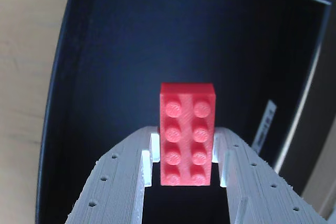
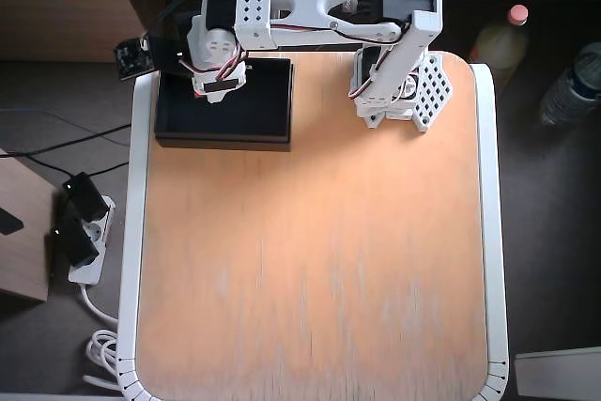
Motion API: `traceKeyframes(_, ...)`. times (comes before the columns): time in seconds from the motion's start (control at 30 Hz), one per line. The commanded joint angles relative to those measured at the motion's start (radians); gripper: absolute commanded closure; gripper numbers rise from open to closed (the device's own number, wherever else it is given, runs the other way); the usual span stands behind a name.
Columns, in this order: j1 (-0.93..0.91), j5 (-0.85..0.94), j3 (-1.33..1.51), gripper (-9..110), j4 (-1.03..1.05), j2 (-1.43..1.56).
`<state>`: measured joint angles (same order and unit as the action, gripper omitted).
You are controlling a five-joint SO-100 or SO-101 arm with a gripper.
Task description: Grasp a lego block and put it in the bin.
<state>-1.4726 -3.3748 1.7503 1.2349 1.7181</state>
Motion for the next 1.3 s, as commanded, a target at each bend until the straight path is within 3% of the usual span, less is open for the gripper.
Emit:
traceKeyframes(0.0, 0.017, 0.008, -0.132, 89, -0.029, 0.015)
traceKeyframes(0.2, 0.015, 0.006, -0.135, 81, -0.051, 0.021)
traceKeyframes(0.37, 0.041, 0.044, -0.137, 81, -0.097, 0.052)
traceKeyframes(0.57, 0.124, 0.101, -0.137, 85, -0.106, 0.160)
traceKeyframes(0.8, 0.255, 0.184, -0.135, 101, -0.104, 0.301)
traceKeyframes(1.27, 0.643, 0.241, -0.074, 101, -0.003, 0.615)
